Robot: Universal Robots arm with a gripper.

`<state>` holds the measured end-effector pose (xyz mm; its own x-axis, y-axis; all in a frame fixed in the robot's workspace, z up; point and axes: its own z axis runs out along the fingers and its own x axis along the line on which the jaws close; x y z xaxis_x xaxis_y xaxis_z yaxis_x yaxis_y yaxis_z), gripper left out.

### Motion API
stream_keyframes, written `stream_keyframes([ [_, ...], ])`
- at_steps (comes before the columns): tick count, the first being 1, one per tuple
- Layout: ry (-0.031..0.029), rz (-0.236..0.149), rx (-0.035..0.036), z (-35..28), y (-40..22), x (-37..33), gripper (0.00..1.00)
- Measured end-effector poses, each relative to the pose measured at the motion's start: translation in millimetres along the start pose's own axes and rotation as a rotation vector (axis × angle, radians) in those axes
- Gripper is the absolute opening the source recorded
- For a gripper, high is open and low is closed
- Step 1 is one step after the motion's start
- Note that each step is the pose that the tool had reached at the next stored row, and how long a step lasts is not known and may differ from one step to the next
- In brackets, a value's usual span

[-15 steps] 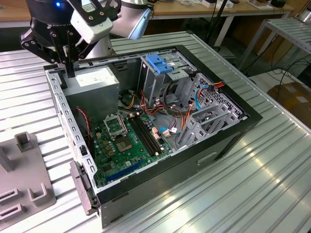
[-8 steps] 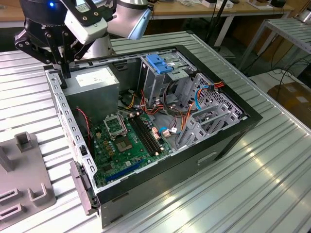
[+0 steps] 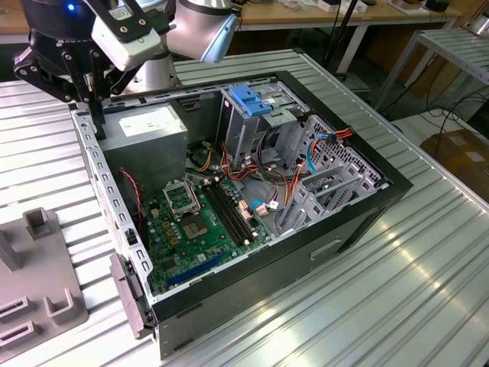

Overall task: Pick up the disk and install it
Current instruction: 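Reach for the disk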

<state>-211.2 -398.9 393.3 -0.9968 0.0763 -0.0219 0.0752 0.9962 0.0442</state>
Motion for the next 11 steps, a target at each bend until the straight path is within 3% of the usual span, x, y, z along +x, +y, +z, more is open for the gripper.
stream_keyframes([
  [11, 0.0000, 0.000, 0.0000, -0.3, -0.8, 10.5, 0.10],
])
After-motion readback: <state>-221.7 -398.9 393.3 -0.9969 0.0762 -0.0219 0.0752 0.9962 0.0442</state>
